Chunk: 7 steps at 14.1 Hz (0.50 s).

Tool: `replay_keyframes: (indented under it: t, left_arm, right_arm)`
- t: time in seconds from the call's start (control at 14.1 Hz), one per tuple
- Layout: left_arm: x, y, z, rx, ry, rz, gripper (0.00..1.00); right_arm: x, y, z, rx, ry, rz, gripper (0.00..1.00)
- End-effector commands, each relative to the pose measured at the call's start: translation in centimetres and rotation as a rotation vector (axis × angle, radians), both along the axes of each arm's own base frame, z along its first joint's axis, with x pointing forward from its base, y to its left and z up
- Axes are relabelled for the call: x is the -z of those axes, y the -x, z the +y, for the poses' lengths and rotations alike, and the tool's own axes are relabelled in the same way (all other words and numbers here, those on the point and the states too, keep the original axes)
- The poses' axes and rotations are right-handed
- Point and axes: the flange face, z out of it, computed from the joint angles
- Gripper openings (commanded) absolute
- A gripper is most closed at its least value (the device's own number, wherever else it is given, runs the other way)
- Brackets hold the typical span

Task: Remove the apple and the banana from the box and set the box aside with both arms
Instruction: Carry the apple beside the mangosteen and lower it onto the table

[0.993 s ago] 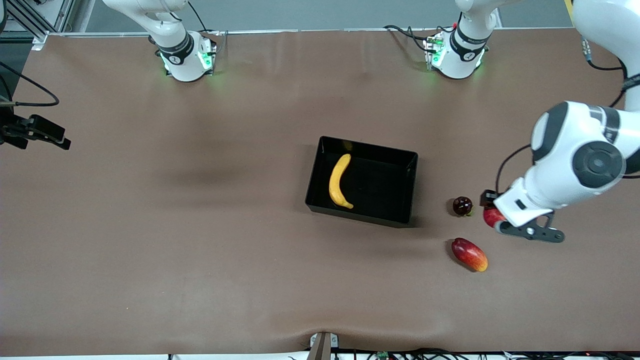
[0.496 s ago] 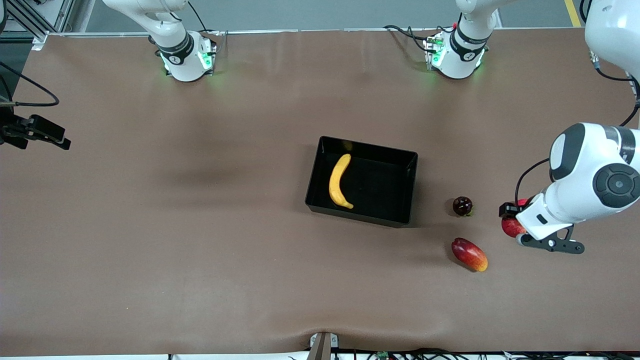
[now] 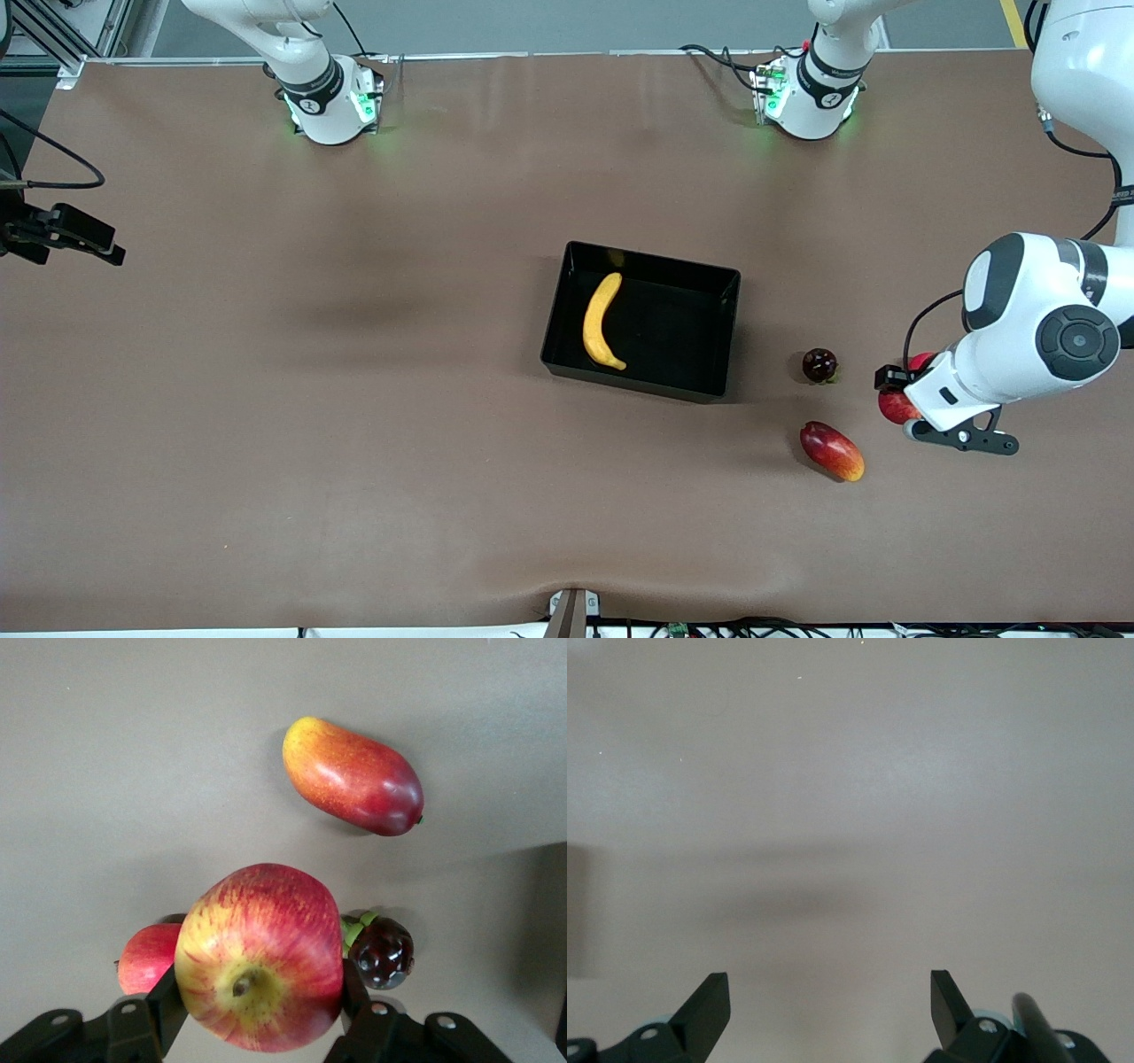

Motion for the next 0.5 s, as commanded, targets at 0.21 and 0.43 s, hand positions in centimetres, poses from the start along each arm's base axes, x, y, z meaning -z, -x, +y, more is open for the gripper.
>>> replay_keyframes:
  t: [0.21, 0.43]
  left_arm:
    - [1.4, -0.2, 1.3, -0.016, 0.000, -0.020, 0.00]
    - [2.9, 0.3, 2.0, -0.020, 0.010, -0.022, 0.00]
  right_arm:
    - [-0.3, -0.3, -0.4, -0.002, 0.013, 0.002, 1.00]
    - [-0.3, -0.3, -0.4, -0.002, 0.013, 0.002, 1.00]
